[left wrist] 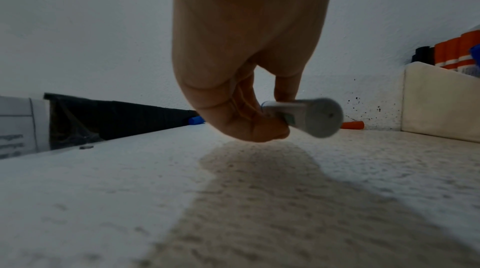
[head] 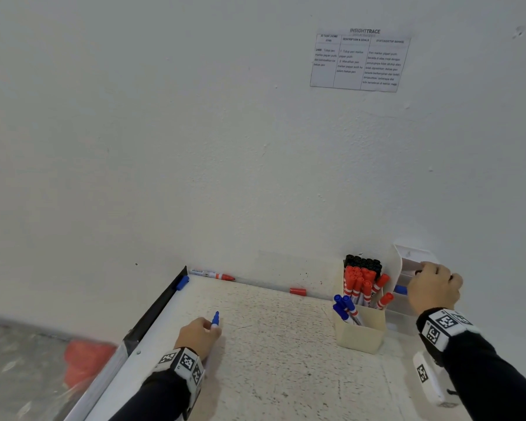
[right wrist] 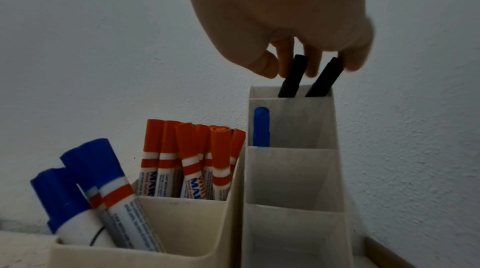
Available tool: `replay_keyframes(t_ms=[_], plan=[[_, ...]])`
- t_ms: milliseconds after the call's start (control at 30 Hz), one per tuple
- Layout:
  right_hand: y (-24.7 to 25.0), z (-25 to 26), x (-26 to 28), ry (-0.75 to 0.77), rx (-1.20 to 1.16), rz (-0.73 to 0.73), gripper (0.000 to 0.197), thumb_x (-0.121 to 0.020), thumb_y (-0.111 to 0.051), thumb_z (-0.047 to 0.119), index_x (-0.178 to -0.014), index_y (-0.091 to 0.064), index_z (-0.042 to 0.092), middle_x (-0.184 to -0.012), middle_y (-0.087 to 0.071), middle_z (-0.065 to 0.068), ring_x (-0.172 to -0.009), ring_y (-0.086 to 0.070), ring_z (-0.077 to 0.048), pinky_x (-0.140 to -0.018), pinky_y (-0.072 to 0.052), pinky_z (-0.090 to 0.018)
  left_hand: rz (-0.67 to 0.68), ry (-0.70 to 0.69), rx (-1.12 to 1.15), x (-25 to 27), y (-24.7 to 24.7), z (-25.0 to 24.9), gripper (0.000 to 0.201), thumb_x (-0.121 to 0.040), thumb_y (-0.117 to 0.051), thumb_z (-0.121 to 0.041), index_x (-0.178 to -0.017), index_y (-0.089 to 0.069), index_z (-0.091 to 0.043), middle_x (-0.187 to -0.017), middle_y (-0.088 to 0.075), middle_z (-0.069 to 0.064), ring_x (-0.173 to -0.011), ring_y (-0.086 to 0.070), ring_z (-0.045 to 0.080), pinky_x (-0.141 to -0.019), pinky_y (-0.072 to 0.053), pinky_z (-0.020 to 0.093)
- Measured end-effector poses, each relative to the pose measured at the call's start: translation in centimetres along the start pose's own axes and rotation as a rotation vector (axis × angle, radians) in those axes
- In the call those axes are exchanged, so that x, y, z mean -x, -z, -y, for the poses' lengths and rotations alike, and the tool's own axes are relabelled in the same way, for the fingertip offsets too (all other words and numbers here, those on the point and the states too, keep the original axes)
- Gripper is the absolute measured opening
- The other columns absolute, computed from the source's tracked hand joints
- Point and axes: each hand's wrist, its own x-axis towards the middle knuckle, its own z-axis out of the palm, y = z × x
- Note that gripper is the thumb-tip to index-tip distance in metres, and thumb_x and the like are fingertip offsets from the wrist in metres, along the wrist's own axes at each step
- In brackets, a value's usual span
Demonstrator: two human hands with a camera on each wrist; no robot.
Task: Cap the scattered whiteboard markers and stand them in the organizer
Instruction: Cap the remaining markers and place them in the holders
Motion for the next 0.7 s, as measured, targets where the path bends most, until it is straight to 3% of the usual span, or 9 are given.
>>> replay_keyframes(t_ms=[133,267,367,500,633,700], plan=[[-0.2,-0.2,-0.7,0.124,-0.092,-0.031,0.033,-0.087,-0.044,-0.006,-0.118,-0.055,-0.006,-0.123,-0.047,-0.029,-0.115,-0.035,-0.042,-0.095,-0.034,-0.048,0.005,-0.012,-0.01,0.0,0.1,0.0,0.032,-0.094,-0.047,-0.032,-0.119,-0.054,-0.013,-0.117,-0.059,0.008,-0.088,-0.052,0.016,-0.09,-0.05,0.033],[-0.8,-0.2,-1.2,0.254,-0.08,-0.028,0.021,-0.088,-0.046,-0.002,-0.096,-0.065,-0.003,-0.106,-0.061,-0.025,-0.107,-0.045,-0.039,-0.093,-0.028,-0.039,0.0,-0.02,-0.011,0.1,0.0,-0.1,0.032,-0.094,-0.047,-0.031,-0.119,-0.055,-0.012,-0.118,-0.059,0.008,-0.089,-0.052,0.016,-0.091,-0.05,0.033],[-0.3,0.5,-0.4,0.223,-0.069,-0.01,0.023,-0.088,-0.05,0.004,-0.105,-0.064,0.0,-0.115,-0.057,-0.023,-0.112,-0.041,-0.04,-0.097,-0.032,-0.046,-0.001,-0.025,-0.016,0.2,0.1,-0.1,0.032,-0.094,-0.046,-0.031,-0.118,-0.055,-0.012,-0.118,-0.059,0.008,-0.089,-0.051,0.015,-0.09,-0.049,0.032],[0.8,3.2,1.7,0.176,-0.066,-0.07,0.025,-0.081,-0.056,0.009,-0.104,-0.064,0.013,-0.134,-0.039,-0.015,-0.126,-0.028,-0.033,-0.103,-0.022,-0.048,-0.019,-0.03,-0.018,0.1,0.4,0.2,0.032,-0.095,-0.045,-0.03,-0.119,-0.055,-0.011,-0.12,-0.059,0.009,-0.09,-0.049,0.014,-0.087,-0.042,0.027],[0.5,8.3,3.9,0.398,-0.24,-0.037,0.016,-0.085,-0.052,0.006,-0.096,-0.063,0.01,-0.12,-0.049,-0.011,-0.116,-0.038,-0.031,-0.095,-0.031,-0.041,-0.066,0.001,-0.037,-0.2,1.4,0.8,0.032,-0.096,-0.042,-0.029,-0.118,-0.055,-0.01,-0.117,-0.06,0.01,-0.095,-0.053,0.018,-0.086,-0.041,0.027],[-1.2,11.5,5.0,0.538,-0.364,0.068,0.015,-0.085,-0.05,0.002,-0.09,-0.063,0.009,-0.107,-0.056,-0.009,-0.106,-0.045,-0.027,-0.087,-0.033,-0.032,-0.093,0.019,-0.069,-0.5,2.2,1.5,0.032,-0.096,-0.04,-0.03,-0.117,-0.056,-0.01,-0.112,-0.062,0.008,-0.089,-0.052,0.016,-0.085,-0.043,0.027]])
